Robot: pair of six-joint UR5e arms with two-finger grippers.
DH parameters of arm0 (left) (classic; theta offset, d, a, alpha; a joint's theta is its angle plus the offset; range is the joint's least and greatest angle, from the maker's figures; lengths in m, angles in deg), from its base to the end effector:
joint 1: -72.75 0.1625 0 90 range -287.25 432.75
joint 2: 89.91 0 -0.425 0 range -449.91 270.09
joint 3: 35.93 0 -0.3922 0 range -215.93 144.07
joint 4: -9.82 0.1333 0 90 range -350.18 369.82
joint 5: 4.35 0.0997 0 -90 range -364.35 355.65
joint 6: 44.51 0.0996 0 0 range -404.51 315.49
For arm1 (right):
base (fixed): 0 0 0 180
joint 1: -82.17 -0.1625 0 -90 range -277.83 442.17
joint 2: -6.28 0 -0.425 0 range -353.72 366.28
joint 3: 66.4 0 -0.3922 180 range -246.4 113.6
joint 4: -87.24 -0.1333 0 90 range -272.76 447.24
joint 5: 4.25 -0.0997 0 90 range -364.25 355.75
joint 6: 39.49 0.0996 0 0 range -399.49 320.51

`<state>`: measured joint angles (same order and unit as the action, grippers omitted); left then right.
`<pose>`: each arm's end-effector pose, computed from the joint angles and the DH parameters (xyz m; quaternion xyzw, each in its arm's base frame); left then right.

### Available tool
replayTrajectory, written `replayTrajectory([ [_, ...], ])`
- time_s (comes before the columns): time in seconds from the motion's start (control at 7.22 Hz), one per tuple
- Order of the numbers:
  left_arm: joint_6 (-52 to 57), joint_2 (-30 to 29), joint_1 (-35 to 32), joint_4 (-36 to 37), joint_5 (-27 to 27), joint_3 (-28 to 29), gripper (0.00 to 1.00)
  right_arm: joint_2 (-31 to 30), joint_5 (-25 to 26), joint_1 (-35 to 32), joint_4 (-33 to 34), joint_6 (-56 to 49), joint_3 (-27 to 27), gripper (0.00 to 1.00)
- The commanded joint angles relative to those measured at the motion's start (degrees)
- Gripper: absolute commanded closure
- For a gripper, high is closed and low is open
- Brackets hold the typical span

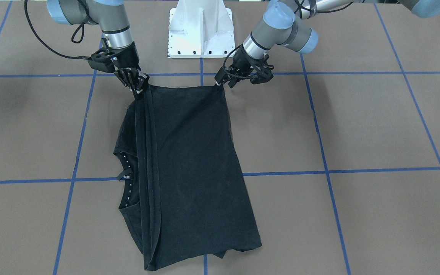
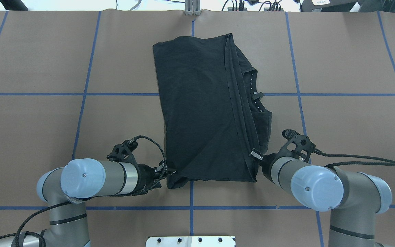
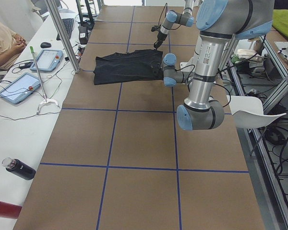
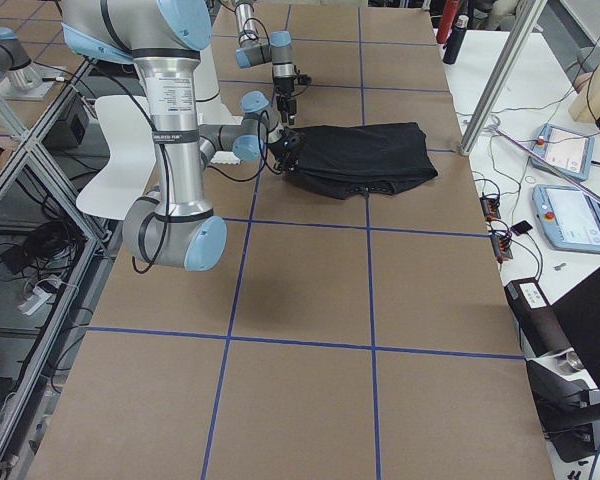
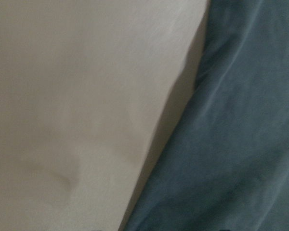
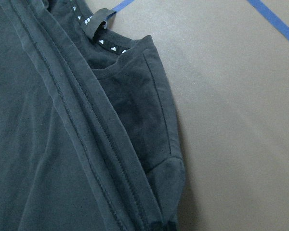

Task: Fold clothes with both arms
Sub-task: 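Bring the left gripper to the shirt's other near corner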

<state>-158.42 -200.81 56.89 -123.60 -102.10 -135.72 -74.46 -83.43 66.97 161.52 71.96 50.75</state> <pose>0.5551 -0.2823 0.2905 -0.0960 0.5959 -0.2325 0.7626 -0.4643 -0.2837 0.3305 0.0607 -0.4414 0.3205 0.8359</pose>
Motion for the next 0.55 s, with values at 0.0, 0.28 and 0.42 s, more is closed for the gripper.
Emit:
replayTrajectory([
  [0.0, -1.76, -0.11, 0.65, 0.09, -0.16, 0.48, 0.38, -0.03, 0.0, 0.0, -0.01, 0.0, 0.0, 1.0],
  [0.28, -2.11, -0.2, 1.17, 0.0, -0.16, 1.0, 0.4, -0.12, 0.0, 0.0, -0.01, 0.0, 0.09, 1.0],
  [0.42, -2.11, -0.37, 1.18, 0.0, -0.25, 0.66, 0.41, -0.12, 0.0, 0.0, -0.01, 0.0, 0.17, 1.0],
])
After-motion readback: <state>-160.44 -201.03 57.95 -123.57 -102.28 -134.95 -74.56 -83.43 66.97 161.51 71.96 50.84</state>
